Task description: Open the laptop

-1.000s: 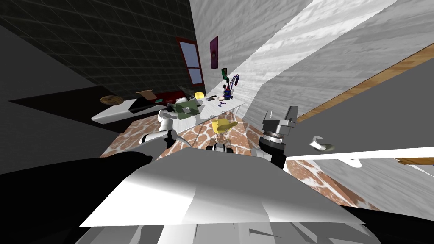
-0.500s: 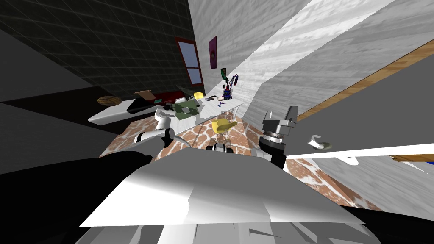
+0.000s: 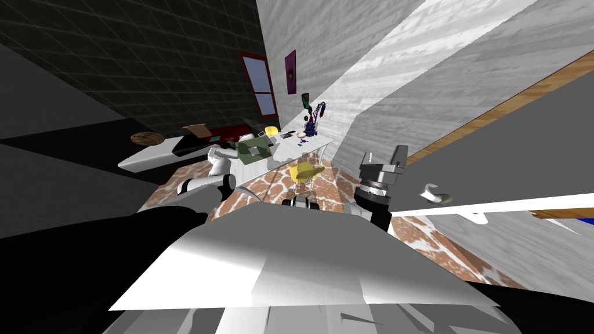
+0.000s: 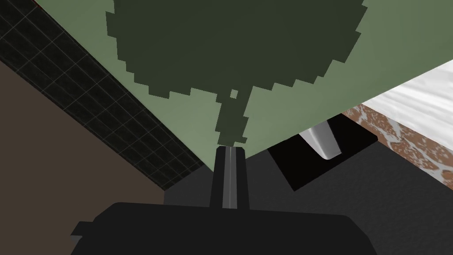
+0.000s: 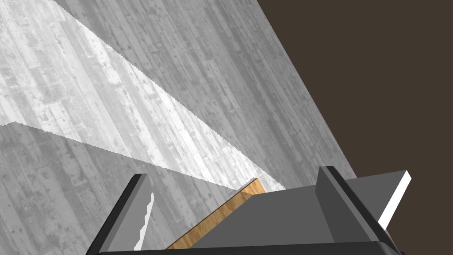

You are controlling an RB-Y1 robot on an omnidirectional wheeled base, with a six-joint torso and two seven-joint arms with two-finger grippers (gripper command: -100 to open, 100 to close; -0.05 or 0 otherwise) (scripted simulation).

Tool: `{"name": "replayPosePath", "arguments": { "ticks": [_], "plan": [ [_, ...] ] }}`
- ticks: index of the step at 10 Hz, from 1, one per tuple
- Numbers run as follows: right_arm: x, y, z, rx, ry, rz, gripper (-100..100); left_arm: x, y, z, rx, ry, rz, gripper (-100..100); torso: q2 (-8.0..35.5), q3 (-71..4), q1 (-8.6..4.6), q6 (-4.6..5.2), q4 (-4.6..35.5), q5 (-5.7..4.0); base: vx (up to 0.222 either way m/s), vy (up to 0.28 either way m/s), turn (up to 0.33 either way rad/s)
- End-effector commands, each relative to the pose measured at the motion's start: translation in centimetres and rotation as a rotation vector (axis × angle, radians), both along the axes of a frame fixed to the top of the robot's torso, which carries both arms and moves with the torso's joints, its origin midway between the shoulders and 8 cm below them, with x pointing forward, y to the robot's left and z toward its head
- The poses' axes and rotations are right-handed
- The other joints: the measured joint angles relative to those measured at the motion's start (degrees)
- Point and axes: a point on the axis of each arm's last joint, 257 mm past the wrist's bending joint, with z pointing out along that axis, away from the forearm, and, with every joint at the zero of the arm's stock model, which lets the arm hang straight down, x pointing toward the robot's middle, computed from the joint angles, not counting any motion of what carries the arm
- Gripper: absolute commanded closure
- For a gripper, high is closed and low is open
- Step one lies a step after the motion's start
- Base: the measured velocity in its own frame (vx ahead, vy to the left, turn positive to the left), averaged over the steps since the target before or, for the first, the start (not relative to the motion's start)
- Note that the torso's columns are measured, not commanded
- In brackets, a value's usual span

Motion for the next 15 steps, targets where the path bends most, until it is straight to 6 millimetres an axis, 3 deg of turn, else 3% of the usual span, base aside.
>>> {"name": "replayPosePath", "arguments": {
  "ticks": [1,5,6,10,13,14,15],
  "plan": [
    [0.0,0.0,0.0,0.0,0.0,0.0,0,-0.8,1.1,0.0,-0.004,0.062,0.011,100,0.0,0.0,-0.02,0.0,0.0,-0.01,0.001,0.004,-0.046],
    [0.0,0.0,0.0,0.0,0.0,0.0,0,-0.4,0.6,-0.3,-0.044,0.04,-0.001,100,0.0,0.0,-0.03,0.01,0.0,-0.01,0.0,0.002,-0.009],
    [0.0,0.0,0.0,0.0,0.0,0.0,0,0.3,0.0,0.5,-0.01,0.046,-0.026,-100,0.0,0.0,-0.03,0.01,0.0,-0.02,-0.063,0.078,-0.118],
    [0.0,0.0,0.0,0.0,0.0,0.0,0,1.9,-1.5,2.1,0.069,0.06,-0.079,-100,0.1,0.1,0.06,0.01,0.0,0.01,-0.11,0.142,-0.092],
    [0.0,0.0,0.0,0.0,0.0,0.0,0,1.7,-1.1,1.6,0.054,0.059,-0.07,-100,-0.5,-0.3,-0.11,0.01,-0.1,-0.06,0.019,0.069,-0.006],
    [0.0,0.0,0.0,0.0,0.0,0.0,0,1.7,-1.1,1.6,0.054,0.058,-0.07,100,-0.3,-0.2,-0.14,0.03,-0.1,-0.03,0.004,0.009,0.0],
    [0.0,0.0,0.0,0.0,0.0,0.0,0,1.4,-0.9,1.4,0.031,0.079,-0.056,100,0.0,0.0,-0.19,0.02,0.0,-0.06,0.013,0.045,-0.087]
  ]
}}
